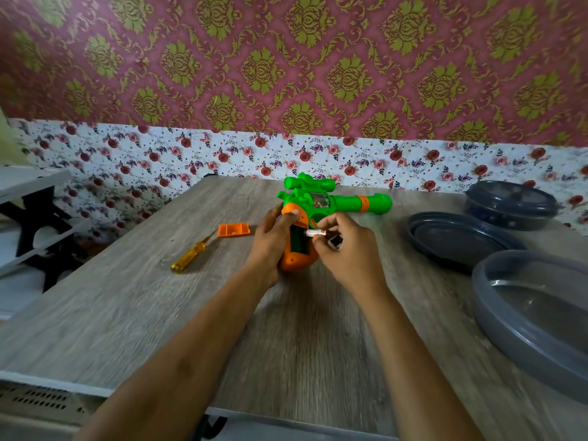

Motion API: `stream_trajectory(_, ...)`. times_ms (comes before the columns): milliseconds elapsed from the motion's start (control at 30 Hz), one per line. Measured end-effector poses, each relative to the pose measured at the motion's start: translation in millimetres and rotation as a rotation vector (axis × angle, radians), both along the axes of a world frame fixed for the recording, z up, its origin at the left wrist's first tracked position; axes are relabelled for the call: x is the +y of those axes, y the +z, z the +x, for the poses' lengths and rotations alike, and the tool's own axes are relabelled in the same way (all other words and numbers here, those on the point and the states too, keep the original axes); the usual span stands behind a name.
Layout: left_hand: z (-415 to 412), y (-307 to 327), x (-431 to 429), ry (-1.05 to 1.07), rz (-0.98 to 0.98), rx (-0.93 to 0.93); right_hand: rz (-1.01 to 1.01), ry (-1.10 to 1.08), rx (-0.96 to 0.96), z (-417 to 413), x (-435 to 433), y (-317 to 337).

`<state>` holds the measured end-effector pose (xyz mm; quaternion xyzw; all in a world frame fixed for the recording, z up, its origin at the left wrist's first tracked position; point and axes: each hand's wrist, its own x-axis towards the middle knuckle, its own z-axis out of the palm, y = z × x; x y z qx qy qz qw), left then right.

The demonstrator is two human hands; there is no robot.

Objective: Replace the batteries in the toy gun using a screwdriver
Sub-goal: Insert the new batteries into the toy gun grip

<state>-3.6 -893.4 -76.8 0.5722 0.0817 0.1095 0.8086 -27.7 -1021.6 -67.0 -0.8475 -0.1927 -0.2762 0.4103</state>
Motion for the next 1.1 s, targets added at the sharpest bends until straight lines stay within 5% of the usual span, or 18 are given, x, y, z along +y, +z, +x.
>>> stream_trajectory(300,-1,0,1,-0.003,0.021,-0.016,0.223,0.03,0.039,5,-3,2)
stream_trajectory(700,-5,-5,-11,-0.009,0.107,-0.185,0.19,-0.011,-0.031,11,3,-9)
stream_trajectory(1100,-11,-1,-13,-0.031,-0.015,-0.092,0.148,-0.03,0.001,19,5,-24)
